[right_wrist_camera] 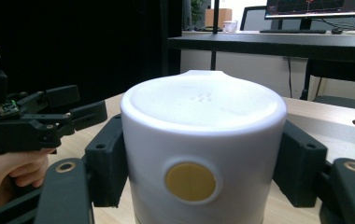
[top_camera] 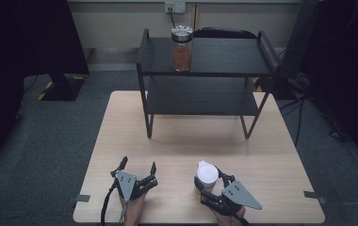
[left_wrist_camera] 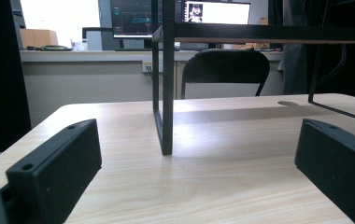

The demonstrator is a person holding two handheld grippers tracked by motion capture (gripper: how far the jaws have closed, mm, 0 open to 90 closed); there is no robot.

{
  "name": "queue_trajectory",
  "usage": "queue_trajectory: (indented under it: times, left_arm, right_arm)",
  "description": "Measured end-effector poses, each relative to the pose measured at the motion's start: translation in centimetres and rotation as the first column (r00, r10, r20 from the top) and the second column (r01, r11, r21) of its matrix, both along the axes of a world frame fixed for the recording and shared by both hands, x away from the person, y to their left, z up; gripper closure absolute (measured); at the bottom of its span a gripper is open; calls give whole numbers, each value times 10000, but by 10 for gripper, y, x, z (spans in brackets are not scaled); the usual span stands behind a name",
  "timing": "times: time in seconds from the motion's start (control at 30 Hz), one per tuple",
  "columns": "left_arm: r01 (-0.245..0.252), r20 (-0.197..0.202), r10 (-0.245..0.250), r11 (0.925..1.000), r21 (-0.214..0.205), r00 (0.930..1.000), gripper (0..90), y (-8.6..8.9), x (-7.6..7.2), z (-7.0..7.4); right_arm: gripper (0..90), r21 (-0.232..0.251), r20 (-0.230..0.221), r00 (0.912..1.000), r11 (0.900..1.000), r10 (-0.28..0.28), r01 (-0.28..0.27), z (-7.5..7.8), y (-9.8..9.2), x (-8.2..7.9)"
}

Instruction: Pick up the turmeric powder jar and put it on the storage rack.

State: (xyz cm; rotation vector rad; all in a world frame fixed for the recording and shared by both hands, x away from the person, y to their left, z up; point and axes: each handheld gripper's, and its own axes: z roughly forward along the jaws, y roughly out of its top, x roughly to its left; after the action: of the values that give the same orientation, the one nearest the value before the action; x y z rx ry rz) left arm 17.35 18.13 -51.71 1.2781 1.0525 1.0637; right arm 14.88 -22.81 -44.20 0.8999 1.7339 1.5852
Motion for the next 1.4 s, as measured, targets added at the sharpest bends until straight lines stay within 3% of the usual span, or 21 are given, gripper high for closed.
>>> queue_trajectory:
  times: [0.43, 0.9, 1.4]
  left_arm:
    - [-13, 2, 13, 10000, -3, 10000, 0, 0, 0, 0]
    - [-14, -3, 14, 10000, 1, 10000, 0, 0, 0, 0]
    - [-15, -1, 15, 10000, 0, 10000, 1, 0, 0, 0]
  right_arm:
    - [300, -123, 197, 9954, 9955, 939, -937, 19, -14, 16]
    - [300, -289, 194, 9906, 9905, 1353, -1348, 44, -19, 31]
    - [300, -572, 544, 9880, 9883, 1443, -1412, 86, -30, 50]
